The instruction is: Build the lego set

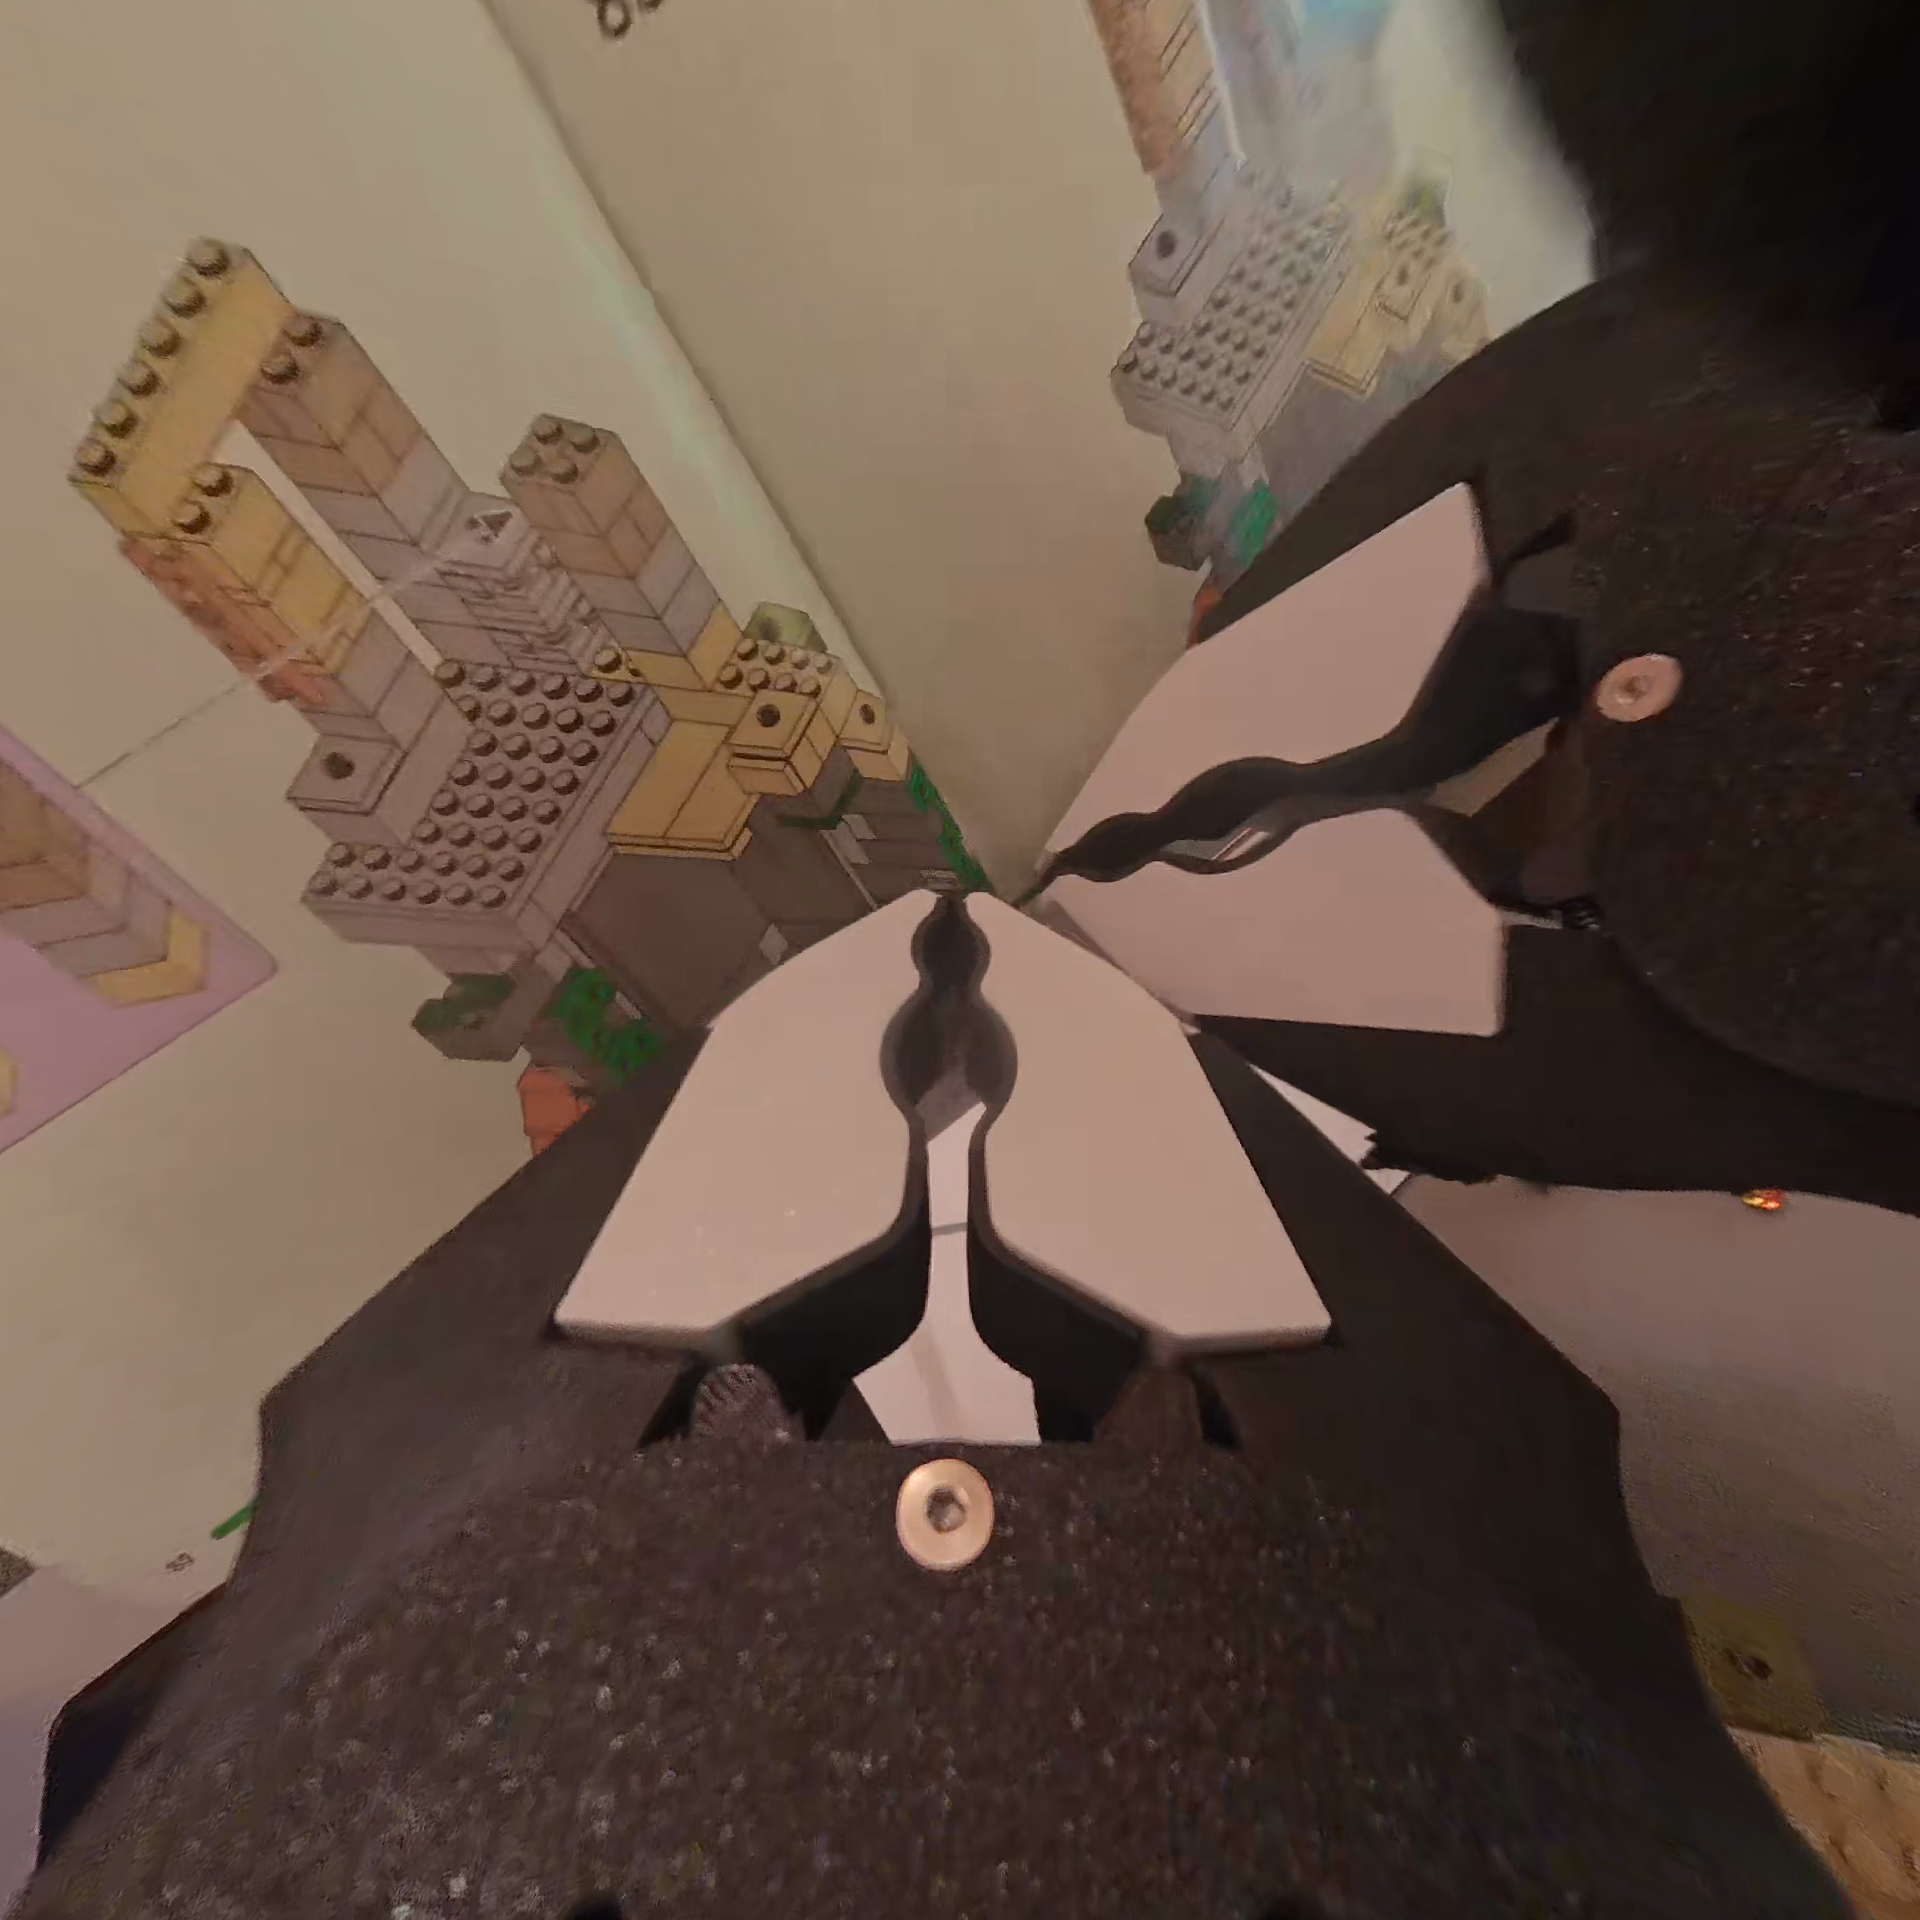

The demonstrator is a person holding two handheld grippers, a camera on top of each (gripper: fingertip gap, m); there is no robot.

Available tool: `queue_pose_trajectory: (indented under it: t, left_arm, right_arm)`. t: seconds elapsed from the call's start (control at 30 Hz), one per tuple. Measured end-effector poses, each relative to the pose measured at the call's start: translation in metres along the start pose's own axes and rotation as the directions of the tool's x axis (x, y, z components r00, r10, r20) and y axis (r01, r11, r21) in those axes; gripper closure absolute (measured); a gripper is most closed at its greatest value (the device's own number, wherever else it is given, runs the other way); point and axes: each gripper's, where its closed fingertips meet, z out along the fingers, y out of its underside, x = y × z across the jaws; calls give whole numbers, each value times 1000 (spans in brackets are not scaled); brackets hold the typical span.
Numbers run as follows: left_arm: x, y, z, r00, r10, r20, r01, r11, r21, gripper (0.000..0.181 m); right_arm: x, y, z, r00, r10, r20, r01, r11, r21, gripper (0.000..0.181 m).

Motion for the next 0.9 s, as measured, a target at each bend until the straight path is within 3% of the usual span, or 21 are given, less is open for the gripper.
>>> queue_pose_trajectory:
  t: [0.13,0.37,0.63,0.9]
  left_arm:
    - [-12,11,4,999,13,35,-10,998,-68,181]
    - [-42,31,-11,995,-31,92,39,996,-85,181]
    - [-91,62,-39,961,-174,213,181,984,-10,181]
    - [-91,68,-44,943,-224,247,220,974,44,181]
  right_arm:
    - [9,6,-4,1000,-1,-10,1,1000,-5,181]
    - [35,32,-19,995,95,-23,-95,995,7,181]
    - [87,78,-44,950,287,-122,-275,955,110,181]
    - [82,80,-48,937,317,-148,-295,944,150,181]
